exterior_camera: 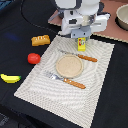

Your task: Interact with the objects in diverse but meaningful ways.

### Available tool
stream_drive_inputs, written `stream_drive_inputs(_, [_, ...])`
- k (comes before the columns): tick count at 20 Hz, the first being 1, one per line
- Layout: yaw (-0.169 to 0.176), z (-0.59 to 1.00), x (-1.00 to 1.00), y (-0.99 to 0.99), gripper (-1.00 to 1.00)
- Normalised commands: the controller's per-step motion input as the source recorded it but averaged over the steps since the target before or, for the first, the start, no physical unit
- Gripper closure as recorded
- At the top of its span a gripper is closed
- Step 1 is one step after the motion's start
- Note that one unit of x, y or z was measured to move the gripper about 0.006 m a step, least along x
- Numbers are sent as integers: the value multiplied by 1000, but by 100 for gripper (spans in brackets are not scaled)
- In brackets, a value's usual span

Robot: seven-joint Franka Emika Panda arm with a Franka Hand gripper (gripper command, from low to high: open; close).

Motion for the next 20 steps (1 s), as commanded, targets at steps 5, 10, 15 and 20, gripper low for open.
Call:
stream_drive_inputs(5, [23, 114, -214, 10, -100])
stream_drive_inputs(10, [0, 478, -828, -64, -100])
stream_drive_inputs(15, [-5, 305, -994, -189, -100])
stream_drive_inputs(20, [-39, -10, -808, -366, -100])
